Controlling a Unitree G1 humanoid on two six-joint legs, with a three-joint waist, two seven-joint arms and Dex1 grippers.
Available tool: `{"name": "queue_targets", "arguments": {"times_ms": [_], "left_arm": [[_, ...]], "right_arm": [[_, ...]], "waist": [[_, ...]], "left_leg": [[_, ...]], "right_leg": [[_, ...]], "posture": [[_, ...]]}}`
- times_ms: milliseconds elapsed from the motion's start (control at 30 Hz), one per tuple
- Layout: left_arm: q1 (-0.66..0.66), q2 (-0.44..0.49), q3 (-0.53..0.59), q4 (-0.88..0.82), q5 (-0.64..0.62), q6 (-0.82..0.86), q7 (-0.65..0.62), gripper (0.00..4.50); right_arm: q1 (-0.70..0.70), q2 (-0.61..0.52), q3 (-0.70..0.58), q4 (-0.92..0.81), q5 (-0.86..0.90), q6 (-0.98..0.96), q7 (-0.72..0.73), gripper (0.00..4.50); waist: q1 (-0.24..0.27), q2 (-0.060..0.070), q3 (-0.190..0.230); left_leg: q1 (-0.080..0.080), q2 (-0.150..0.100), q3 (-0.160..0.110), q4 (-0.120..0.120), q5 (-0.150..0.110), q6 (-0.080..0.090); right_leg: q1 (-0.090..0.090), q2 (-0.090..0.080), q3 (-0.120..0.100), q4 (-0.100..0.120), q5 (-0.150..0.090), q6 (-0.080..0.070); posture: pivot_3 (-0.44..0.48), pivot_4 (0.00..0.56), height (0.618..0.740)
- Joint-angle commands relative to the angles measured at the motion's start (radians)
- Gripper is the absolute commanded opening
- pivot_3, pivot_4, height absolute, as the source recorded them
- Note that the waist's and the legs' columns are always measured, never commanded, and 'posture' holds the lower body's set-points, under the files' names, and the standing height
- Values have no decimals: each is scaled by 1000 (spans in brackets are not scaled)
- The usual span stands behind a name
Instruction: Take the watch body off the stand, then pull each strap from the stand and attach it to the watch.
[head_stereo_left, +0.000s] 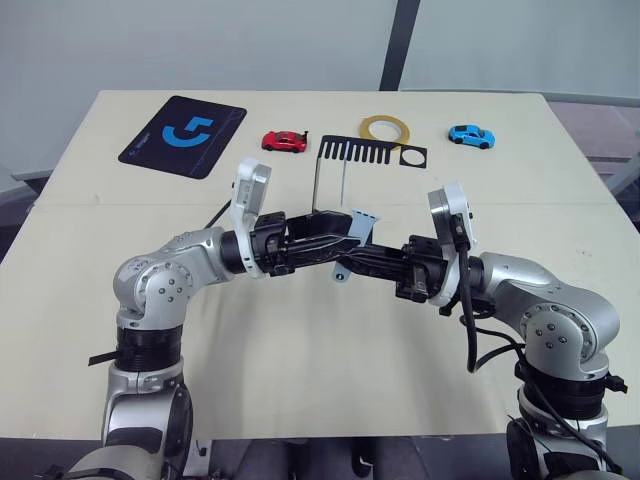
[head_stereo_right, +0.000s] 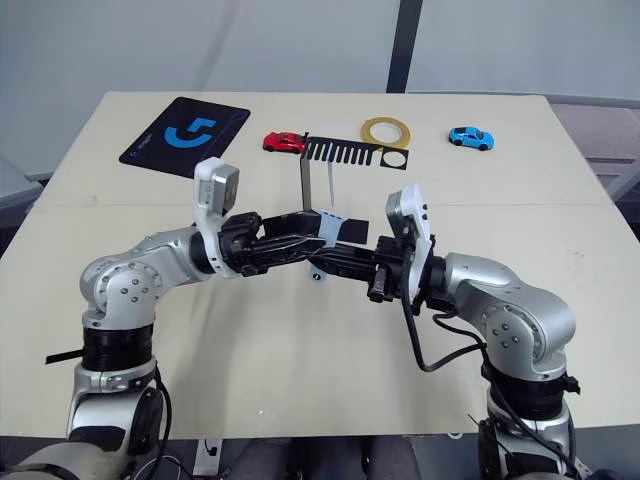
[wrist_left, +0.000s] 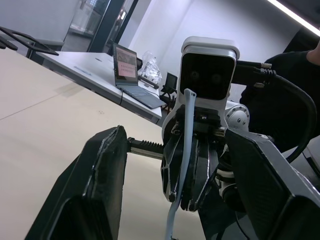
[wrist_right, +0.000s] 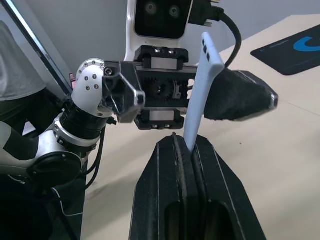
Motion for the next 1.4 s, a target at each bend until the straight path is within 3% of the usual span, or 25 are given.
{"name": "queue_targets", "arguments": {"times_ms": [33,433,533,1167,1267,1400], "left_arm": [[-28,-14,-25,-10,-19,-15,11,3274],[-33,-48,-43,-7,-18,-39,42,3274],[-26,-42,-54,-16,-8,-53,39,2617],[-32,-46,-45,-24,-80,-31,73,2617],[-34,-48,-43,-22,-90,-34,80,1926],[-36,-46,-43,-17,-102,-32,87,219]], "right_arm": [[-8,-22,24,-4,29,-48,8,0],[-10,-47,59,3,37,-83,-5,0],[-13,-47,59,7,47,-89,-13,0],[-16,-78,66,15,94,-108,-49,0],[-16,-83,66,14,99,-109,-52,0],[-19,-84,64,14,106,-109,-60,0]], "waist": [[1,0,0],[1,0,0],[1,0,0],[1,0,0],[2,0,0],[2,0,0]], "left_leg": [[0,0,0,0,0,0],[0,0,0,0,0,0],[0,0,0,0,0,0],[0,0,0,1,0,0],[0,0,0,1,0,0],[0,0,0,1,0,0]], "right_leg": [[0,0,0,0,0,0],[0,0,0,0,0,0],[0,0,0,0,0,0],[0,0,0,0,0,0],[0,0,0,0,0,0],[0,-1,0,0,0,0]], "posture": [[0,150,732],[0,150,732],[0,150,732],[0,150,732],[0,150,732],[0,150,732]]}}
